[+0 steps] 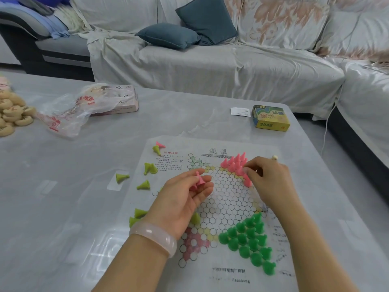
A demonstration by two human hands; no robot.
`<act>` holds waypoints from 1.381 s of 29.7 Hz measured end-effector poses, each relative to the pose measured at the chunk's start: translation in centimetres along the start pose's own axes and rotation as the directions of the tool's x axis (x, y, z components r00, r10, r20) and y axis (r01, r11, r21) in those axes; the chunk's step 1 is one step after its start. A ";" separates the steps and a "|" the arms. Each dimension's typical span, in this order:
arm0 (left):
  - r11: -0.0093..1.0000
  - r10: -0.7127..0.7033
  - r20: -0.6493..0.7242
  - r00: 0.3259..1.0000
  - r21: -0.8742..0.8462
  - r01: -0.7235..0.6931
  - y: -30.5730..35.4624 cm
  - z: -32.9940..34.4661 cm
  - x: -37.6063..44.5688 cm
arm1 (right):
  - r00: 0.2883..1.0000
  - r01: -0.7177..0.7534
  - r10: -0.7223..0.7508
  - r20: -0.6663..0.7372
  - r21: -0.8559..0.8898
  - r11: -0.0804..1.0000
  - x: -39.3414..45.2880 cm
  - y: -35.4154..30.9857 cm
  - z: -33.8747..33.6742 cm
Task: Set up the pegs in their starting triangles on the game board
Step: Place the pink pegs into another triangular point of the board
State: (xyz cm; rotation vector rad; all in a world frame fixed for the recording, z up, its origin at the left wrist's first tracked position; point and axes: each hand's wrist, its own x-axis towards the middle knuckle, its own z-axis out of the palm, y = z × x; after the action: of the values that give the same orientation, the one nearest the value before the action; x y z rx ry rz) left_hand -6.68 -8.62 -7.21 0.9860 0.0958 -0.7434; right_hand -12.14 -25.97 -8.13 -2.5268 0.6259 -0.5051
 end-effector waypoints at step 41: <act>0.999 0.042 0.021 0.999 0.007 -0.042 0.3 0.2 -0.5 | 0.970 0.050 -0.146 0.194 0.429 0.902 -2.2 -6.1 -0.5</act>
State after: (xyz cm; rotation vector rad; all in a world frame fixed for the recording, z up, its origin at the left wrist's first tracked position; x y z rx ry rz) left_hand -6.90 -8.41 -6.73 0.9844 0.0537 -0.7163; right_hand -12.14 -20.33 -4.94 -2.1639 0.2675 -0.3401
